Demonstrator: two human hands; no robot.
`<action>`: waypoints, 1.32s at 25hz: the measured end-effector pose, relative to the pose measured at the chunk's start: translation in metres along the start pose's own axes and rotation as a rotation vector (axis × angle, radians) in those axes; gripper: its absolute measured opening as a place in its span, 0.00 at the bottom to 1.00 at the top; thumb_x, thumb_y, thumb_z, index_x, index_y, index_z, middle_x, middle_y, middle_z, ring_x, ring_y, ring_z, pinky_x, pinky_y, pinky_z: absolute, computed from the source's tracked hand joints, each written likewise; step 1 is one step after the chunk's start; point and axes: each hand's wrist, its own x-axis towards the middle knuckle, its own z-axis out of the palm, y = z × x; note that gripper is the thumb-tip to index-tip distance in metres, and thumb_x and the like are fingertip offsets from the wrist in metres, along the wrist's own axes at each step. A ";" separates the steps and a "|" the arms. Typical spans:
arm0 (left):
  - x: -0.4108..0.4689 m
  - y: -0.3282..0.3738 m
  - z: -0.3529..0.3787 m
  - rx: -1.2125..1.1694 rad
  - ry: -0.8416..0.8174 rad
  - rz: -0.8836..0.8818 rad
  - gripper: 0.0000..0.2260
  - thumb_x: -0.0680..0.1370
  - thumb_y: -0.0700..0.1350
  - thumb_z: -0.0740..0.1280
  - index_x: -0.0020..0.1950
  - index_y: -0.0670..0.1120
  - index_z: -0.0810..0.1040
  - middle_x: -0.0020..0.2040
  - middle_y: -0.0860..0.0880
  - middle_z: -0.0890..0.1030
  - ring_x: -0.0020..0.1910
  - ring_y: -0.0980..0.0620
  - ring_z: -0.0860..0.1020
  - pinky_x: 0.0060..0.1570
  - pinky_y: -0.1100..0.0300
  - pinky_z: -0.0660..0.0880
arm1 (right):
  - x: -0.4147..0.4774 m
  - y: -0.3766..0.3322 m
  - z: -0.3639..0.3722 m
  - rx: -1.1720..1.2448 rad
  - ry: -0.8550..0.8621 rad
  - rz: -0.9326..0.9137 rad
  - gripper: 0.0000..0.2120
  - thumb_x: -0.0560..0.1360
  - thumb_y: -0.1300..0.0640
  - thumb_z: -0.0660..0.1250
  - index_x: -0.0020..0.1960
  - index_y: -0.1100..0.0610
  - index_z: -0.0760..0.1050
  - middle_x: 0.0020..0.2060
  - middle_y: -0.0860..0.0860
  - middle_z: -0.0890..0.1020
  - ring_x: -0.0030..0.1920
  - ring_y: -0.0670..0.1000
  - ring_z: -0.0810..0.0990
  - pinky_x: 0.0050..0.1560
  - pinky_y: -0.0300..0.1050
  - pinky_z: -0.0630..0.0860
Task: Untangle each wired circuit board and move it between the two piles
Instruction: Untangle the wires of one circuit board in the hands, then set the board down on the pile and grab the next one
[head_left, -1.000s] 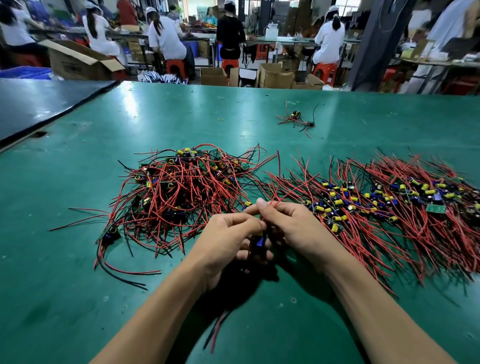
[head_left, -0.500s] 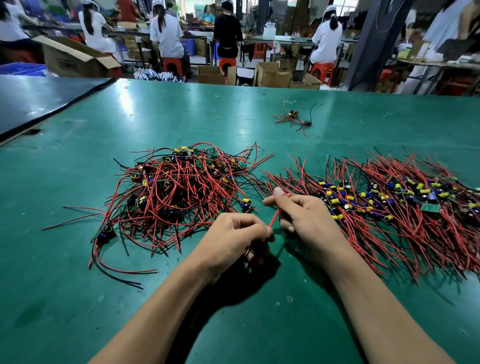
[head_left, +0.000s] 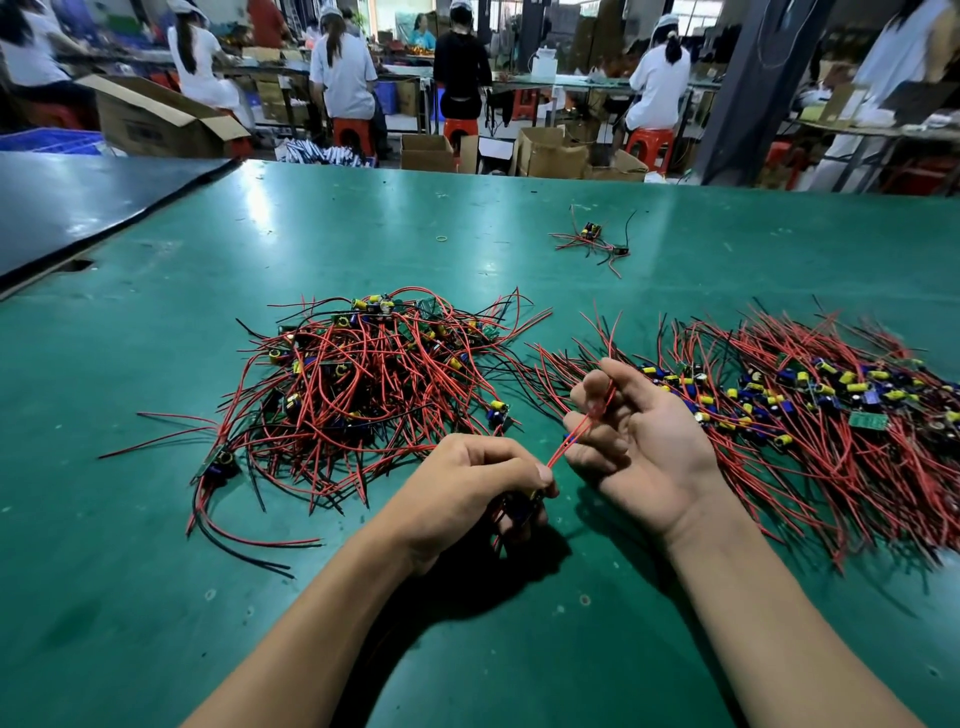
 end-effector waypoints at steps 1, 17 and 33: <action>0.000 0.000 0.001 -0.001 0.013 0.000 0.08 0.76 0.37 0.68 0.38 0.41 0.83 0.29 0.43 0.79 0.28 0.48 0.72 0.28 0.62 0.69 | 0.000 0.002 0.001 0.023 -0.010 0.007 0.21 0.79 0.47 0.62 0.34 0.56 0.81 0.30 0.46 0.69 0.19 0.43 0.58 0.19 0.35 0.55; 0.005 -0.006 -0.006 0.281 0.498 0.302 0.07 0.80 0.43 0.66 0.55 0.48 0.83 0.46 0.52 0.85 0.47 0.54 0.82 0.52 0.54 0.79 | -0.002 0.028 0.005 -1.236 0.310 -0.769 0.08 0.75 0.56 0.75 0.54 0.53 0.85 0.48 0.45 0.85 0.48 0.41 0.82 0.54 0.34 0.76; 0.010 -0.021 -0.016 0.941 0.645 0.213 0.09 0.73 0.55 0.68 0.39 0.52 0.74 0.36 0.55 0.77 0.39 0.50 0.77 0.40 0.54 0.76 | 0.005 0.048 -0.008 -1.970 0.003 -0.551 0.19 0.81 0.53 0.63 0.72 0.46 0.73 0.70 0.46 0.73 0.68 0.52 0.67 0.68 0.51 0.64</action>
